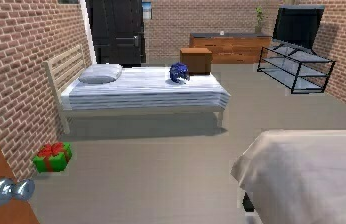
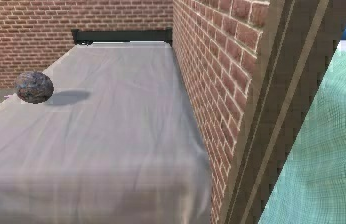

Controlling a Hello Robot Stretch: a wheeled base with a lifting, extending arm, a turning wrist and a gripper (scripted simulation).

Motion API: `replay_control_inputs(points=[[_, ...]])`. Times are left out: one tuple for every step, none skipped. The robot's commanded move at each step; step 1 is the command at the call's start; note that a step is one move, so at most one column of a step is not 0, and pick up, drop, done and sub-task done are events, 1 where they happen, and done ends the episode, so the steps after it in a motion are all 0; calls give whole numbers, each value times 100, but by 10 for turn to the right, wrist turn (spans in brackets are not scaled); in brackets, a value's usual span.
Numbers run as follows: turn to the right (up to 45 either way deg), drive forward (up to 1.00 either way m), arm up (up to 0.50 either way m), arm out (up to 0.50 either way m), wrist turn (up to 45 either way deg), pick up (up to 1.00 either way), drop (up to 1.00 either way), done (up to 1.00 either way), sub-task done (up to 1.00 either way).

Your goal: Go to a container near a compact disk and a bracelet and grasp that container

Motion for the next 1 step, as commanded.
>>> replay_control_inputs(points=[[30, 0, 0, 0, 0, 0, 0, 0, 0]])
